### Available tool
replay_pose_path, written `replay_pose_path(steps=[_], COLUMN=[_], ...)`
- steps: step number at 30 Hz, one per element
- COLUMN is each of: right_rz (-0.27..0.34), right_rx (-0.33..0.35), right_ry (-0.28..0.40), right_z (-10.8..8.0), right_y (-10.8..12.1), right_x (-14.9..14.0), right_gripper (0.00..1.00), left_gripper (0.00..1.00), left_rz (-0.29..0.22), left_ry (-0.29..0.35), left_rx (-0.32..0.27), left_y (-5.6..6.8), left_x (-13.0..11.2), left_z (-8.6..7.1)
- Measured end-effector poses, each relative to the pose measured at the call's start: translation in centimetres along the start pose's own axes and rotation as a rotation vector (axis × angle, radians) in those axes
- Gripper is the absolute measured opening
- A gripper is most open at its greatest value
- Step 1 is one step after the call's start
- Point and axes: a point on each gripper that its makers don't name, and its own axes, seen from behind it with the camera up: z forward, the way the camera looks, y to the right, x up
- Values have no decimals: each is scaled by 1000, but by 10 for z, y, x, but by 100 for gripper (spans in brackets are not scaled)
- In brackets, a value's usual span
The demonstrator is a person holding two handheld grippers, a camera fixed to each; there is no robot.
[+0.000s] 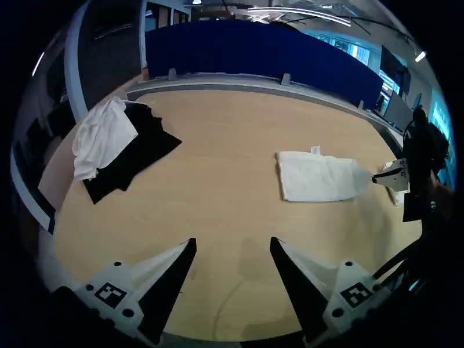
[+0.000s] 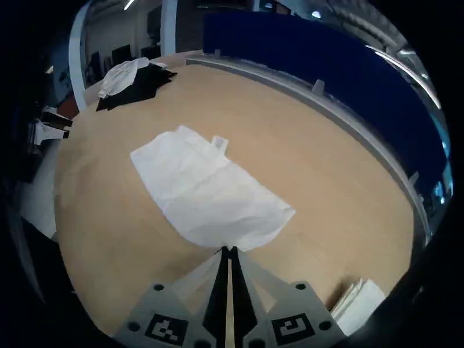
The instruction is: Fold towel
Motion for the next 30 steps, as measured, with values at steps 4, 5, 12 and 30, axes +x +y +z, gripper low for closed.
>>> replay_pose_path(steps=[4, 5, 12, 30], right_rz=[-37, -48, -138, -392], right_rx=[4, 6, 19, 121], right_ry=[21, 28, 63, 78], right_z=[-2, -3, -5, 31], right_y=[-4, -5, -13, -79], right_x=[20, 26, 69, 139], right_gripper=[3, 3, 3, 3], left_gripper=[94, 94, 94, 94], left_rz=[-6, -8, -29, -93], left_ry=[6, 8, 21, 48], left_rx=[3, 4, 7, 38], left_y=[-2, -3, -5, -17], left_x=[1, 1, 3, -5], left_z=[-2, -3, -10, -27])
